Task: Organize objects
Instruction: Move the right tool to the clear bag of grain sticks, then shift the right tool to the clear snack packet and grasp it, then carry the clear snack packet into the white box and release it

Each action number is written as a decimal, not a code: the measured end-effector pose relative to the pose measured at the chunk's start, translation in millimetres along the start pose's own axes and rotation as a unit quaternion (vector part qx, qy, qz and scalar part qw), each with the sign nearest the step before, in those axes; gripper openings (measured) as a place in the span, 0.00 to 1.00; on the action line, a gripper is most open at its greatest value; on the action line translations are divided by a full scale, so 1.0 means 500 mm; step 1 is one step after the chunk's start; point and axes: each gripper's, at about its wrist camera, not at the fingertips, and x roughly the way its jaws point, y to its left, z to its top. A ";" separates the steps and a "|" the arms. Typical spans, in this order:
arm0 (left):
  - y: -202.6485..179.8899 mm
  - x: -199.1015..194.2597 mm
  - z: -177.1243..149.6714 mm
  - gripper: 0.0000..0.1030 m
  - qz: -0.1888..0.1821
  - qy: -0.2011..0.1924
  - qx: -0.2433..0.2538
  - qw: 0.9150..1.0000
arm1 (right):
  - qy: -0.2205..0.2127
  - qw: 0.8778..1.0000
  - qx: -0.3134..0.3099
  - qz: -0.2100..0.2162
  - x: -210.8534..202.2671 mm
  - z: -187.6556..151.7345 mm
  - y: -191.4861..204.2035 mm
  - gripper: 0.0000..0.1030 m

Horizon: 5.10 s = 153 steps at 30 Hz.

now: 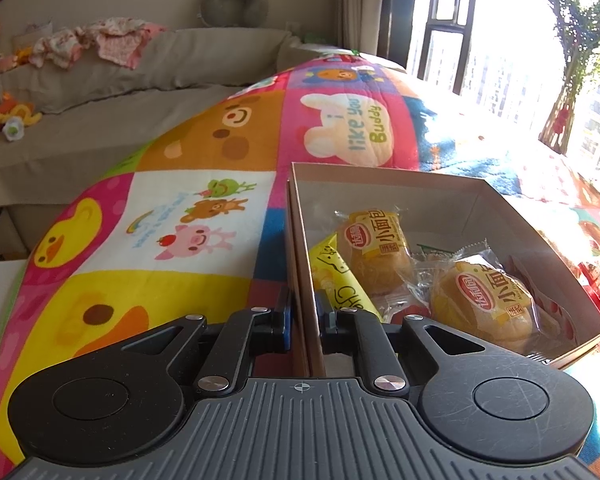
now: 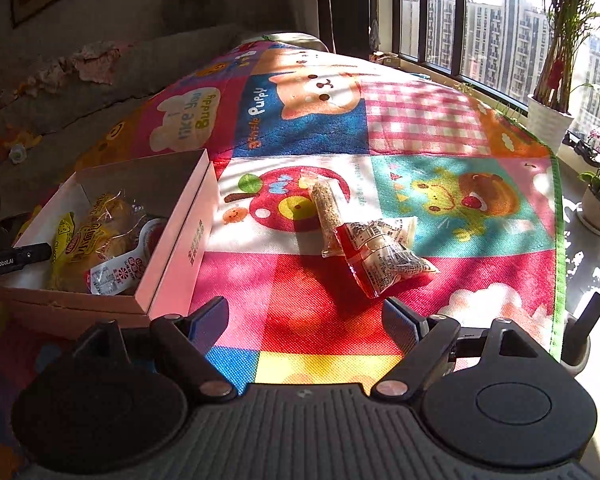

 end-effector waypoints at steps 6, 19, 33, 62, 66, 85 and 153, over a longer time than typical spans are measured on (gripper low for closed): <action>-0.001 -0.001 0.000 0.13 0.000 0.001 -0.001 1.000 | -0.023 0.996 0.002 0.090 -0.002 0.041 0.077 0.88; 0.000 -0.001 0.000 0.13 -0.002 0.002 0.001 1.000 | 0.008 0.999 -0.009 0.053 0.078 0.059 0.093 0.90; 0.003 -0.001 0.002 0.13 -0.004 0.003 -0.003 1.000 | -0.011 0.994 0.044 -0.102 0.124 0.045 -0.112 0.90; 0.002 0.004 -0.002 0.13 -0.004 0.001 -0.011 1.000 | 0.077 0.997 -0.008 -0.027 0.086 -0.017 -0.009 0.29; 0.003 0.003 -0.001 0.14 -0.004 0.001 -0.011 1.000 | 0.083 0.997 0.000 -0.005 0.040 -0.054 0.019 0.29; 0.003 0.001 -0.002 0.14 -0.008 -0.001 -0.012 1.000 | 0.006 0.997 -0.002 -0.078 -0.015 -0.033 0.004 0.77; 0.009 0.004 -0.012 0.15 -0.018 -0.008 -0.004 1.000 | -0.049 0.997 -0.053 0.029 0.092 0.259 0.241 0.65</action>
